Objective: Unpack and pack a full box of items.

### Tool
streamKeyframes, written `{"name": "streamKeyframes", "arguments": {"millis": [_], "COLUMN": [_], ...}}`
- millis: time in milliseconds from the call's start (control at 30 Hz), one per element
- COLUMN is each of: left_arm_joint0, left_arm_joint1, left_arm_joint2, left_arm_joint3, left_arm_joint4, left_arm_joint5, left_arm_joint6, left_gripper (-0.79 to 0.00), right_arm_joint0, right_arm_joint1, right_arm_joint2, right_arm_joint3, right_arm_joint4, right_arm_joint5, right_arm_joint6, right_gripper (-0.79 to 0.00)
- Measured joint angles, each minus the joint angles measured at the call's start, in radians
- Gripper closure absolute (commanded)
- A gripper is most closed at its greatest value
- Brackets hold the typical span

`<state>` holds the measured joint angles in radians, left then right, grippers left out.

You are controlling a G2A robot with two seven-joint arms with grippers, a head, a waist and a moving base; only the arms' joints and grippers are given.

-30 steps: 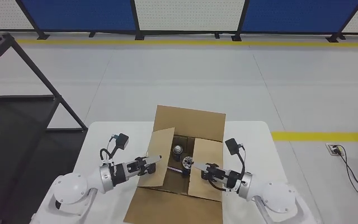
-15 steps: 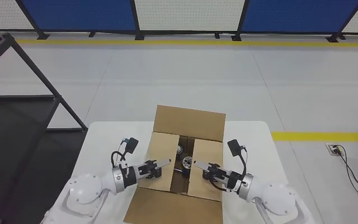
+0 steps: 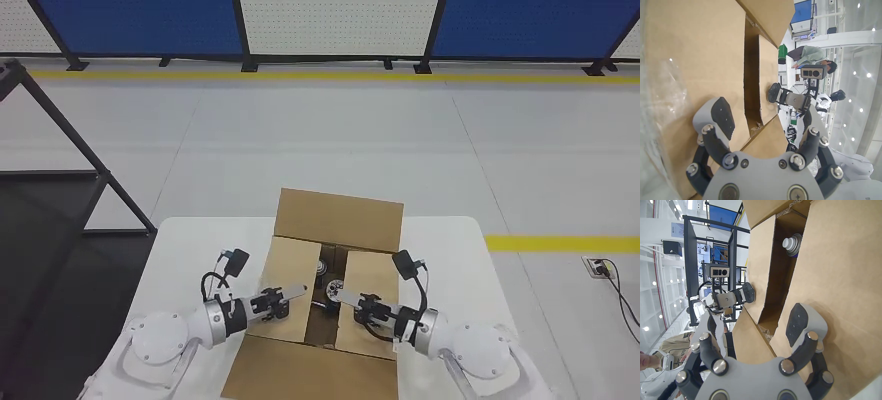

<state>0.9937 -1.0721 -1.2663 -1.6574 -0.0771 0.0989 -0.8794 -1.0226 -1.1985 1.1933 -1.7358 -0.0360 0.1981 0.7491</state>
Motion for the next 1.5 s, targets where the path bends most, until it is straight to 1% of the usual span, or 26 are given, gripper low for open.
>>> {"name": "streamKeyframes", "arguments": {"millis": [233,367,600,833,933,1067,1167,1267,1400,1500], "left_arm_joint0": [-0.001,0.006,0.042,0.068,0.073,0.072,0.07,0.073,0.079,0.084], "left_arm_joint1": [0.001,0.002,0.01,0.017,0.019,0.017,0.017,0.017,0.02,0.022], "left_arm_joint2": [0.003,-0.01,-0.055,-0.088,-0.087,-0.065,-0.053,-0.054,-0.065,-0.074], "left_arm_joint3": [-0.001,-0.012,-0.063,-0.105,-0.105,-0.097,-0.092,-0.091,-0.081,-0.091], "left_arm_joint4": [-0.002,-0.016,-0.063,-0.076,-0.061,-0.045,-0.046,-0.049,-0.049,-0.054], "left_arm_joint5": [-0.001,-0.015,-0.068,-0.075,-0.064,-0.056,-0.059,-0.063,-0.064,-0.068], "left_arm_joint6": [0.005,0.016,-0.002,-0.006,-0.001,0.008,0.009,0.008,0.008,0.012], "left_gripper": [-0.785,-0.785,-0.785,-0.785,-0.785,-0.785,-0.785,-0.785,-0.785,-0.785], "right_arm_joint0": [-0.003,-0.006,-0.01,-0.017,-0.016,-0.016,-0.03,-0.059,-0.108,-0.145], "right_arm_joint1": [0.002,0.004,0.01,0.016,0.017,0.019,0.023,0.031,0.046,0.057], "right_arm_joint2": [0.003,0.012,0.038,0.058,0.058,0.058,0.075,0.118,0.191,0.239], "right_arm_joint3": [-0.005,-0.008,-0.007,-0.015,-0.016,-0.022,-0.043,-0.072,-0.121,-0.164], "right_arm_joint4": [0.0,0.016,0.076,0.108,0.108,0.112,0.128,0.176,0.244,0.273], "right_arm_joint5": [-0.001,-0.01,-0.068,-0.111,-0.111,-0.118,-0.151,-0.21,-0.305,-0.361], "right_arm_joint6": [0.0,0.012,0.067,0.095,0.096,0.093,0.109,0.157,0.254,0.33], "right_gripper": [-0.785,-0.785,-0.785,-0.785,-0.785,-0.785,-0.785,-0.785,-0.785,-0.785]}}
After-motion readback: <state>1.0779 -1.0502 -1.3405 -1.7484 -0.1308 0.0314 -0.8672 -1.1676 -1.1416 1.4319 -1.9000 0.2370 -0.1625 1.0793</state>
